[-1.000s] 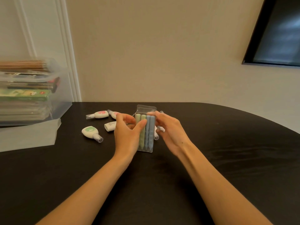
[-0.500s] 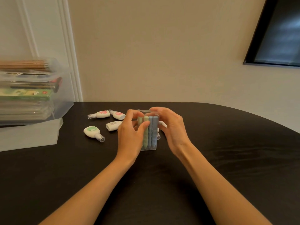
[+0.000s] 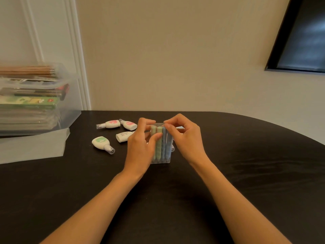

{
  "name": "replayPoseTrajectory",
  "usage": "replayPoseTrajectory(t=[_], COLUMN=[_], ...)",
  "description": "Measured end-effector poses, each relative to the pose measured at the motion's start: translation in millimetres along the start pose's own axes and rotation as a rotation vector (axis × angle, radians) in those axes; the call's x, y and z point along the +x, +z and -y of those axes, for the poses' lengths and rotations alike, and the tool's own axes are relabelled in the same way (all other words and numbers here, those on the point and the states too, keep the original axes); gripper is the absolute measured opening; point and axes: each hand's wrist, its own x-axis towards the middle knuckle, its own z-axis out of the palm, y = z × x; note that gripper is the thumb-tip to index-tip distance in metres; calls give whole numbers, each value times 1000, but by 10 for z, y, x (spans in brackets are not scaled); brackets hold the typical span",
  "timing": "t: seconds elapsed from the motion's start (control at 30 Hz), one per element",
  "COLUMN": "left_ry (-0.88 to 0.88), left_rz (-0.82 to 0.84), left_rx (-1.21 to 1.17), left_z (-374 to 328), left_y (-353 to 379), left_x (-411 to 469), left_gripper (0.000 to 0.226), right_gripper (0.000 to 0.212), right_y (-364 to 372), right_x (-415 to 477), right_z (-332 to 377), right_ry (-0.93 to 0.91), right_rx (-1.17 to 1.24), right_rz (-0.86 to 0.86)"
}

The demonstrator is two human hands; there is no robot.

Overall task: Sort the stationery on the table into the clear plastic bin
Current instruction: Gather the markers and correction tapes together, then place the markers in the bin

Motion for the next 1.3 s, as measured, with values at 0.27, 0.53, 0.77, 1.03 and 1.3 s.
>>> replayPoseTrajectory(t=[0.27, 0.53, 0.77, 1.03, 1.3], left_ry=[34, -352, -626, -659, -829], left_rz=[16, 60, -14, -238, -184], left_rx=[39, -104, -207, -117, 117], left_z=[53, 137, 294, 476, 460], left_y=[-4, -113, -395, -1063, -2232], left_x=[41, 130, 764, 1827, 2614], left_gripper=[14, 27, 25, 30, 46], right_gripper=[11, 19, 15, 26, 30], right_y=[-29, 76, 518, 1124, 1852], right_x=[-85, 95, 841, 1838, 2550], right_z=[-77, -93, -35, 296, 988], right_ry=[-90, 243, 662, 737, 713], right_rx=[-88, 53, 486, 516, 355], right_rz=[27, -172, -363, -45, 492])
